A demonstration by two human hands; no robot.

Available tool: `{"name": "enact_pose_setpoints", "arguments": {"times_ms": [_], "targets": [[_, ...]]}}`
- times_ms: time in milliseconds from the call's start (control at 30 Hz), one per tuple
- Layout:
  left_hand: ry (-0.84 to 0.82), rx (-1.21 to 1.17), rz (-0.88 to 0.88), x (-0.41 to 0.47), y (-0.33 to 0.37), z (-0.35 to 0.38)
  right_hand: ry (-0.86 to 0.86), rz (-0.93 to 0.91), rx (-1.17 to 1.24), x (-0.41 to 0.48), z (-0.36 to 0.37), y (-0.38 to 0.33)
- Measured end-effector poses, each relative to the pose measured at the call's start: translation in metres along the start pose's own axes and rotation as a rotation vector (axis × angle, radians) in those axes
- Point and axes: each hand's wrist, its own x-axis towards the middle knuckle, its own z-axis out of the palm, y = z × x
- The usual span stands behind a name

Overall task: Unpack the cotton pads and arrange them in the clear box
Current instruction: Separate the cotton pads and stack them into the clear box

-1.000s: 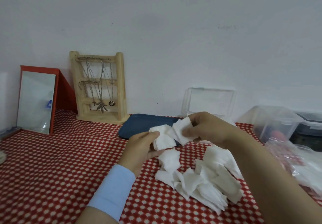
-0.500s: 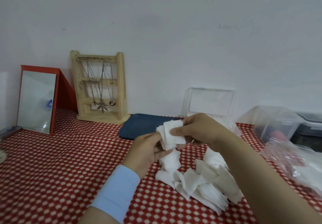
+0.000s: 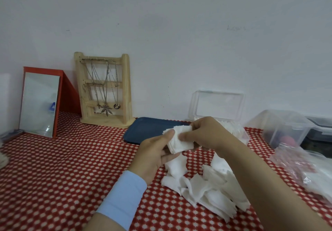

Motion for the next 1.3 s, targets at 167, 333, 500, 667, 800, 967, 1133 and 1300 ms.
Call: {"name": "enact_pose_setpoints", "arguments": {"times_ms": [167,333,500,667,800,967,1133,1300], "targets": [[0.065,-0.007,-0.009,0.004,-0.003,-0.005,0.086,-0.041,0.024,0.001,0.002,-0.001],[0.116,-0.018,-0.012,0.004,-0.002,-0.007,0.197,-0.045,0.167,0.003,-0.006,0.002],[0.095,0.079,-0.007,0.004,-0.002,-0.010,0.028,-0.196,0.188,-0.004,-0.021,-0.003],[-0.001,0.150,-0.043,0.001,0.000,-0.007,-0.077,-0.207,0.028,-0.004,-0.013,-0.002],[-0.024,0.149,-0.064,0.000,0.002,-0.005,-0.082,-0.194,-0.054,-0.003,-0.011,-0.001],[-0.047,0.151,-0.069,-0.002,0.002,-0.004,-0.076,-0.197,-0.113,0.000,-0.010,0.001],[-0.039,0.025,-0.126,0.001,0.005,-0.001,-0.026,-0.205,-0.171,0.002,-0.008,0.003],[-0.104,0.306,-0.009,-0.001,0.003,-0.008,-0.171,-0.155,0.047,0.002,-0.009,0.009]]}}
